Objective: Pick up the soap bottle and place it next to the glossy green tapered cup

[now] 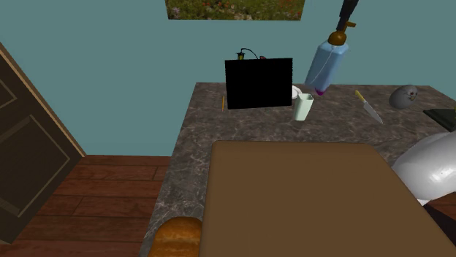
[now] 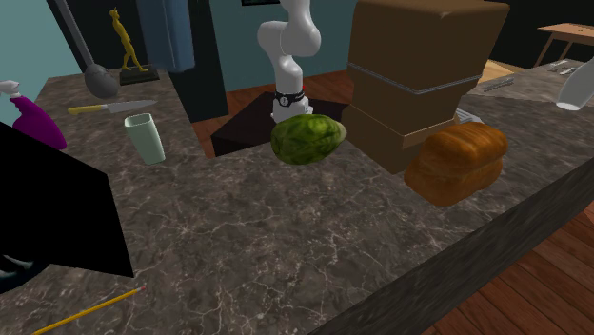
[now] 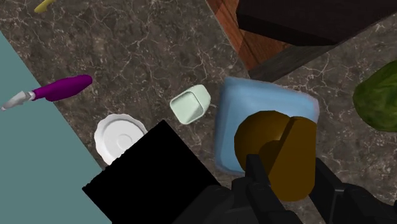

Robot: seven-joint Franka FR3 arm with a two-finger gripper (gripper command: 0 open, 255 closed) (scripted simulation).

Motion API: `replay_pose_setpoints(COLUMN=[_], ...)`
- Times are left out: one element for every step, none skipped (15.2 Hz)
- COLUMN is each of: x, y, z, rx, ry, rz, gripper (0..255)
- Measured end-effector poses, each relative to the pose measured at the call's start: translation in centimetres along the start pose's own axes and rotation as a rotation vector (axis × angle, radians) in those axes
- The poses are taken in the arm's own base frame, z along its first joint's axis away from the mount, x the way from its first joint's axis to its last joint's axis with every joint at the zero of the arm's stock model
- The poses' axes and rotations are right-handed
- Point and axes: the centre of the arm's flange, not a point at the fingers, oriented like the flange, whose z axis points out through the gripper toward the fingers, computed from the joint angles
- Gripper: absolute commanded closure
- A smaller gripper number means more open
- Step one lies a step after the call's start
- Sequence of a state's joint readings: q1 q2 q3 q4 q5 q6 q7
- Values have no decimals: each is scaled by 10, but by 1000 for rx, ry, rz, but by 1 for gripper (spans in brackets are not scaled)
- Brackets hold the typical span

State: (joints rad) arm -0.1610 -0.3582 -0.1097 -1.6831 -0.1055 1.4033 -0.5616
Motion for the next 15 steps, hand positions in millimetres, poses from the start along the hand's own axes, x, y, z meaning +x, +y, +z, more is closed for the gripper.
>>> replay_pose_setpoints(x=[-2,-6,-10,-14,-21,-25,-31,-32,-41,-45,-48,-52,-58,-60,-59], y=[16,27,40,52,64,77,89,101,114,126,138,151,165,170,173], z=[-1,-3,-3,-4,-4,-5,-7,-7,-7,-10,-11,-12,-11,-9,-6], rx=[0,0,0,0,0,0,1,0,1,1,1,1,1,1,0], ry=[0,0,0,0,0,0,0,0,0,0,0,0,0,0,-1], rz=[0,0,0,0,0,0,0,0,1,1,1,1,1,1,0], gripper=[255,255,255,255,255,255,255,255,255,255,255,255,255,255,255])
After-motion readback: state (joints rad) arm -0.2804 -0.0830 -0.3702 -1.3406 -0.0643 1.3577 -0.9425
